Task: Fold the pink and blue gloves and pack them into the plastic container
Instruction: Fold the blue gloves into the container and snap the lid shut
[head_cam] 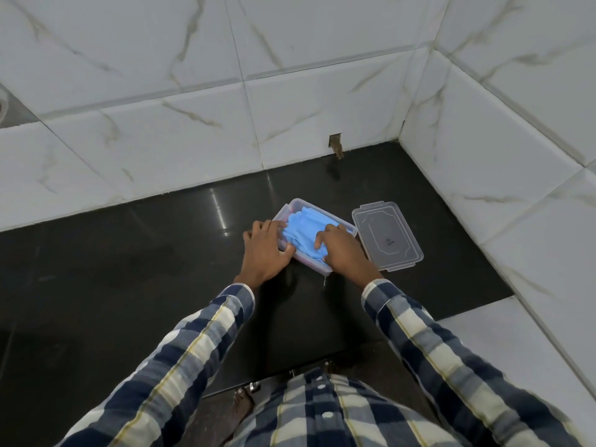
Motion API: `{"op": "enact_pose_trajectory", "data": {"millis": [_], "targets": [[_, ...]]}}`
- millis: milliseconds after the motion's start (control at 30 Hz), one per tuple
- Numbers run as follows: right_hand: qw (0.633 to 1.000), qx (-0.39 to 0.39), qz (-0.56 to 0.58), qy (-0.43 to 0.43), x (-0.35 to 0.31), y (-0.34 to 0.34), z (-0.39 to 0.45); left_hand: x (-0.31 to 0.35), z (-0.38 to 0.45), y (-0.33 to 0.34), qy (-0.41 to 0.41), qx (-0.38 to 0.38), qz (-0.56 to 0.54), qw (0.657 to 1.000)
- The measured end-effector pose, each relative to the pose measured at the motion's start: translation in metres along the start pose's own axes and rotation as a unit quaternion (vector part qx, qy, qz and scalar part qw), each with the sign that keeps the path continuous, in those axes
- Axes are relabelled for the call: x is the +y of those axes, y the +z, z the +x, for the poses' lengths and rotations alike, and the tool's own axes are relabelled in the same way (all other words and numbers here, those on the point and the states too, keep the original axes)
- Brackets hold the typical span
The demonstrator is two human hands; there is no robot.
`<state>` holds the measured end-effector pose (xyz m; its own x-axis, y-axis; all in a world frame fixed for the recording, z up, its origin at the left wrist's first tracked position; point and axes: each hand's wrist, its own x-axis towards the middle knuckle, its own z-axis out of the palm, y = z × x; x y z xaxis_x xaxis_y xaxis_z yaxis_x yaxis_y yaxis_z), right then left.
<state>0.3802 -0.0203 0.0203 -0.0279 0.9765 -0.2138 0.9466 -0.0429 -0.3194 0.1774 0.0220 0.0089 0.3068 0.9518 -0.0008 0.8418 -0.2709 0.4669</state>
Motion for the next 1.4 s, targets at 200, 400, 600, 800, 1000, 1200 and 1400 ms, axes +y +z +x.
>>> {"op": "enact_pose_trajectory", "data": {"millis": [200, 400, 600, 800, 1000, 1200, 1400], "targets": [[0.99, -0.062, 0.02, -0.125, -0.023, -0.006, 0.014, -0.036, -0.029, -0.018, -0.034, 0.095, 0.077, 0.992], [0.98, 0.139, 0.103, -0.1, -0.037, 0.002, 0.007, -0.057, -0.033, -0.036, -0.129, 0.151, -0.06, 0.978], [0.959, 0.166, 0.203, 0.102, -0.033, 0.013, 0.007, -0.047, -0.023, -0.043, -0.121, -0.012, -0.239, 0.963], [0.93, 0.122, 0.335, 0.087, -0.027, 0.011, 0.006, -0.052, -0.02, -0.039, -0.113, -0.062, -0.157, 0.979], [0.877, 0.126, 0.448, 0.123, -0.016, 0.0, 0.003, -0.058, -0.028, -0.037, -0.15, -0.023, -0.232, 0.961], [0.915, 0.191, 0.198, 0.294, 0.052, -0.006, -0.01, -0.049, -0.028, -0.034, -0.184, 0.023, -0.292, 0.938], [0.913, 0.091, 0.1, 0.384, 0.091, -0.009, -0.028, -0.046, -0.028, -0.031, -0.213, 0.048, -0.283, 0.934]]}}
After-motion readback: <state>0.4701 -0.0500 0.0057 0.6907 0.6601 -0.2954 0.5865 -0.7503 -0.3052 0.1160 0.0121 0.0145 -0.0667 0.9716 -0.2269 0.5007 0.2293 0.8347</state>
